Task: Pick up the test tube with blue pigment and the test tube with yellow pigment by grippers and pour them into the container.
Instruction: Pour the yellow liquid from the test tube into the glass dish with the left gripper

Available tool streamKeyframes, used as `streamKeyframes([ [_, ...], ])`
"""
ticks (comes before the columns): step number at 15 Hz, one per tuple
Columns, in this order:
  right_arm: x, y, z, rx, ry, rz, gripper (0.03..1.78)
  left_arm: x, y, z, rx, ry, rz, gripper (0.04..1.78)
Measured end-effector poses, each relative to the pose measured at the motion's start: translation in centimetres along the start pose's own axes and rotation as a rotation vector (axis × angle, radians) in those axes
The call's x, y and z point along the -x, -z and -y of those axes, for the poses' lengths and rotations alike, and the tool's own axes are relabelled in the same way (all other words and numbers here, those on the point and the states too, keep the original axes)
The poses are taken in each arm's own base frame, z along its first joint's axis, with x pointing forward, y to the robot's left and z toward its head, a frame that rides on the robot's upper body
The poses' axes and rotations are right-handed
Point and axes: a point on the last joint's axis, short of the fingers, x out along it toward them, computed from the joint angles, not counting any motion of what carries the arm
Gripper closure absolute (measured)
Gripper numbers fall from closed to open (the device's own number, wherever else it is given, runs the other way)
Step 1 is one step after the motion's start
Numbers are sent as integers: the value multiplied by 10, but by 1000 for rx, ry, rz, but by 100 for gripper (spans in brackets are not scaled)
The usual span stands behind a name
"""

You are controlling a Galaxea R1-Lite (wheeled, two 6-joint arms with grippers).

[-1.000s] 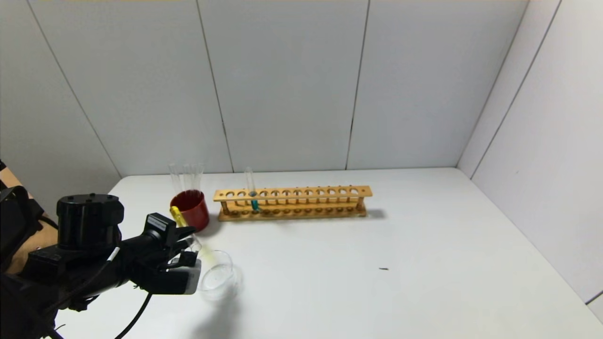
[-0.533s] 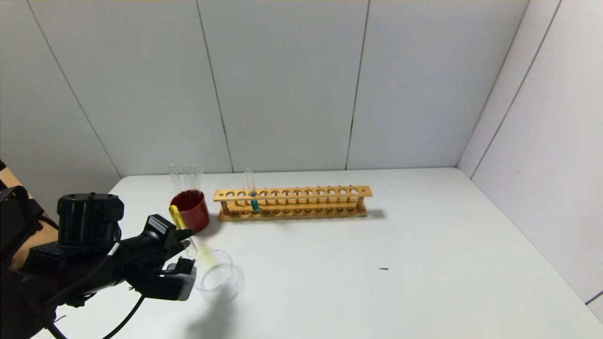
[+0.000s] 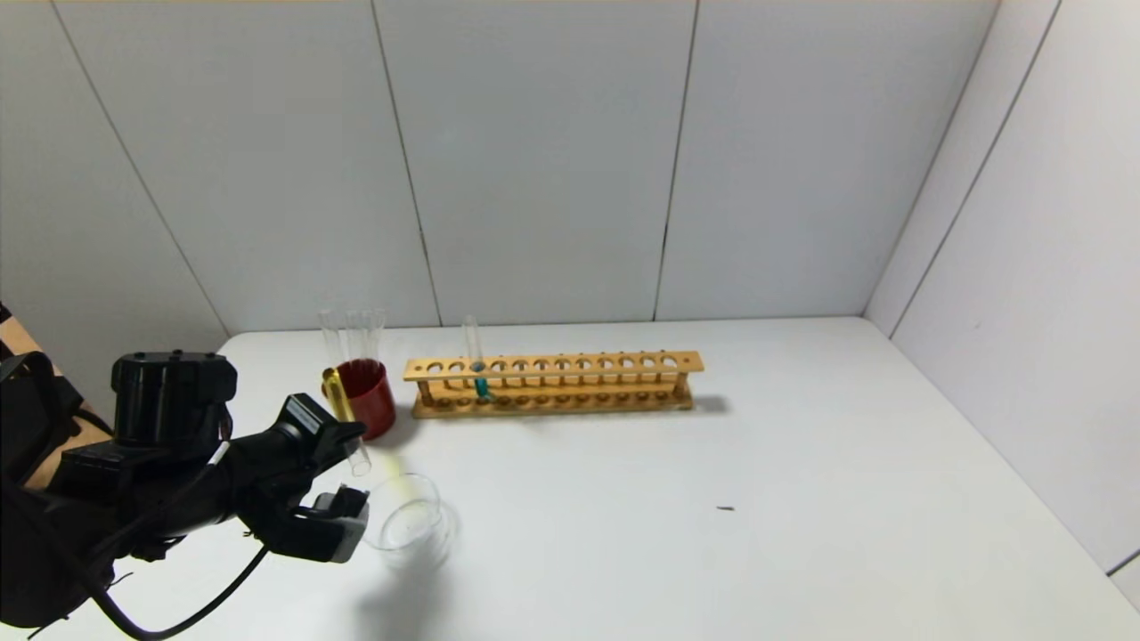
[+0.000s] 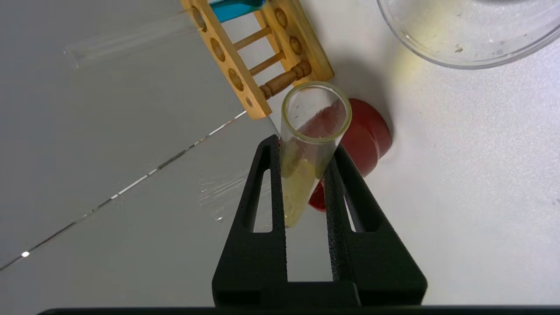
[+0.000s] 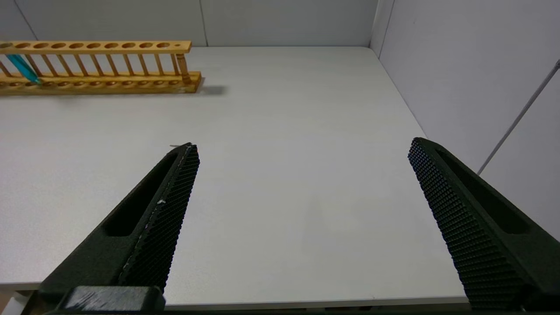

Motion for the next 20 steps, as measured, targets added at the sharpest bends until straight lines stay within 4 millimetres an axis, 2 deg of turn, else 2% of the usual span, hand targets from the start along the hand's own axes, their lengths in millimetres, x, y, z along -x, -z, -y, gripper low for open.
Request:
streamKeyframes([
  [20,0,0,0,0,0,0,6,-23,8,1,-173,52,-22,151],
])
